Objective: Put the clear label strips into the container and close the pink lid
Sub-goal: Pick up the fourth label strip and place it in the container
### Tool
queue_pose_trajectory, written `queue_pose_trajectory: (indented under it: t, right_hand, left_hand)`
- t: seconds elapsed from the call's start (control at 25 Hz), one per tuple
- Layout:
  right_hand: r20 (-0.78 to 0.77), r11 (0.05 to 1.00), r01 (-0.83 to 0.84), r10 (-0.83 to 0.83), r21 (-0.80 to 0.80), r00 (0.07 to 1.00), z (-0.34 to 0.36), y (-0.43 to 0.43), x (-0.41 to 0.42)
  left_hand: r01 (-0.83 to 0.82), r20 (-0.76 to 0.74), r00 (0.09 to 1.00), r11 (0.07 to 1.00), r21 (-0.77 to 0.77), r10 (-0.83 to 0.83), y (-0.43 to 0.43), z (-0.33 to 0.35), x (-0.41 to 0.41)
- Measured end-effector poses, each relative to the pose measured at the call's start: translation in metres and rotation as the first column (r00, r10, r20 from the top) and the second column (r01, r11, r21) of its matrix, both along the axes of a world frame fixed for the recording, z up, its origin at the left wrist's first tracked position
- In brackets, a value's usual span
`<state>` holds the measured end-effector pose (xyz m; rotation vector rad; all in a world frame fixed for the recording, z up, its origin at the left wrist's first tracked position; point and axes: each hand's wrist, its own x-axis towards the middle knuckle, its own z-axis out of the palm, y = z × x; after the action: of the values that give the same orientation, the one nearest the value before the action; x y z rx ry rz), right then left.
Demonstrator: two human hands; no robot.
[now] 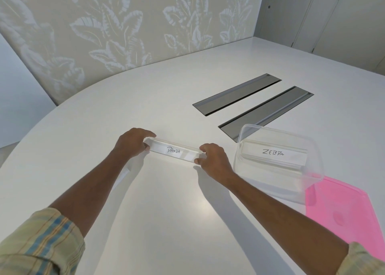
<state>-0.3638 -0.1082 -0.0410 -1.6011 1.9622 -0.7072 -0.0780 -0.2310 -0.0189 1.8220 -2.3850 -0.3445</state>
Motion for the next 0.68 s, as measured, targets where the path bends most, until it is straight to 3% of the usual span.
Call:
queue_pose_trajectory:
  t: [0.36,0.68]
  right_hand:
    - [-0.047,0.996,0.033,-0.037,-0.077,0.998,-0.006,-0.007,0.003]
    - [-0.087,0.998,-0.001,-0.005,-0.069,0.996,0.008,-0.001,-0.001]
  left_hand:
    - [-0.038,-0.047,0.998,0.997,-0.073,0.035,0.006,0.002,0.000]
    - [-0.060,-0.043,0.997,0.998,-0.016,0.059,0.023,0.019,0.001]
